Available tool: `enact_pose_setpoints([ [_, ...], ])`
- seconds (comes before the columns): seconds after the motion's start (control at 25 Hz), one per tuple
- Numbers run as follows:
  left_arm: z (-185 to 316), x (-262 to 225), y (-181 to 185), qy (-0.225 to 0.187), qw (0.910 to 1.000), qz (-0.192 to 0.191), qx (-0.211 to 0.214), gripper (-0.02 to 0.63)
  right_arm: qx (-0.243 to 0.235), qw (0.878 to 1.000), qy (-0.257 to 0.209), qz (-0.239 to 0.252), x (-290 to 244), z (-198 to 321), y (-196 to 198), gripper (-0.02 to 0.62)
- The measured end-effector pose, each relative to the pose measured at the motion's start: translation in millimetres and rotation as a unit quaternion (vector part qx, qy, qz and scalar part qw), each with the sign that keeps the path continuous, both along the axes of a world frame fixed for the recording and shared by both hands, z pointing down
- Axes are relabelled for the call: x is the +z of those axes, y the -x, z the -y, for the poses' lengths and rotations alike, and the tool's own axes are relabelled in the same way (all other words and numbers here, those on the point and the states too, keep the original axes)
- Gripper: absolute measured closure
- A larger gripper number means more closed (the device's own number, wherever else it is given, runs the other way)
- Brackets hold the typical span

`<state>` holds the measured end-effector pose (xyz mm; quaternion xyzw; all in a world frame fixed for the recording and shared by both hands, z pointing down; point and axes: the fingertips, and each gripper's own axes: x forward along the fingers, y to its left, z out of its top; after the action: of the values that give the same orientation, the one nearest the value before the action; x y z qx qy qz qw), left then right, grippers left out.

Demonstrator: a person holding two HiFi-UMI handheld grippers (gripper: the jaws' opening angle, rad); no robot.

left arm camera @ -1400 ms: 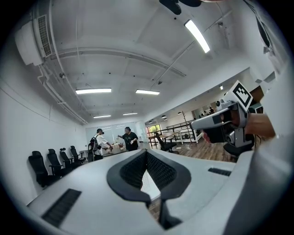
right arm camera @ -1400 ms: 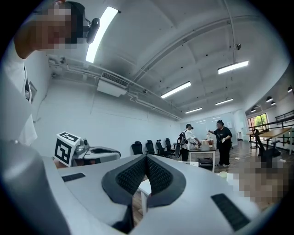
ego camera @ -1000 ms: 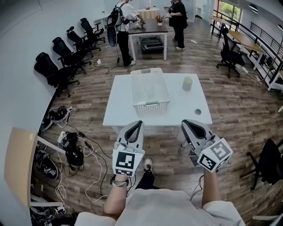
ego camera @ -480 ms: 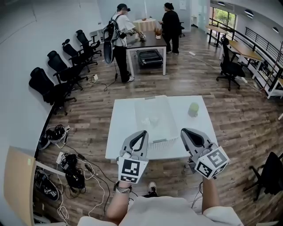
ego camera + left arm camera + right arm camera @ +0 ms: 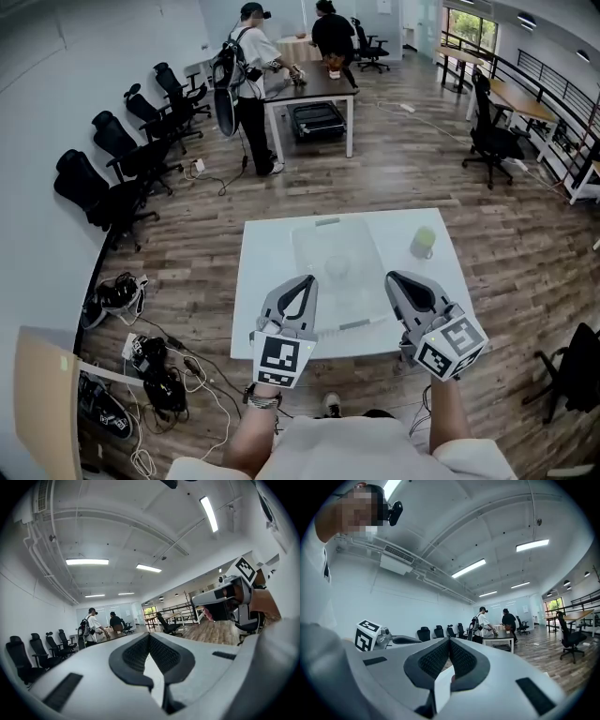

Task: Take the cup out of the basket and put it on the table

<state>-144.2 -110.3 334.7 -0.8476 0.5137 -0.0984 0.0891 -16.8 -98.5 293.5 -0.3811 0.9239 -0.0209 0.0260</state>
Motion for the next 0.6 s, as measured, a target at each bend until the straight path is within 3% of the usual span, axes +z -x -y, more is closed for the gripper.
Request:
enact_pose_setpoints([
  [0.4, 19.6, 8.8, 1.9, 0.018, 0.9998, 0.002, -0.001, 0.607, 0.004, 1.000, 0.007, -0.012, 9.7, 24.9, 2.6, 0.578],
  [0.6, 20.5, 8.9, -11.5, 0.023, 0.9997, 0.002, -0.011, 0.606, -0.002, 1.000, 0.011, -0.019, 13.9, 25.0, -14.2, 0.578],
])
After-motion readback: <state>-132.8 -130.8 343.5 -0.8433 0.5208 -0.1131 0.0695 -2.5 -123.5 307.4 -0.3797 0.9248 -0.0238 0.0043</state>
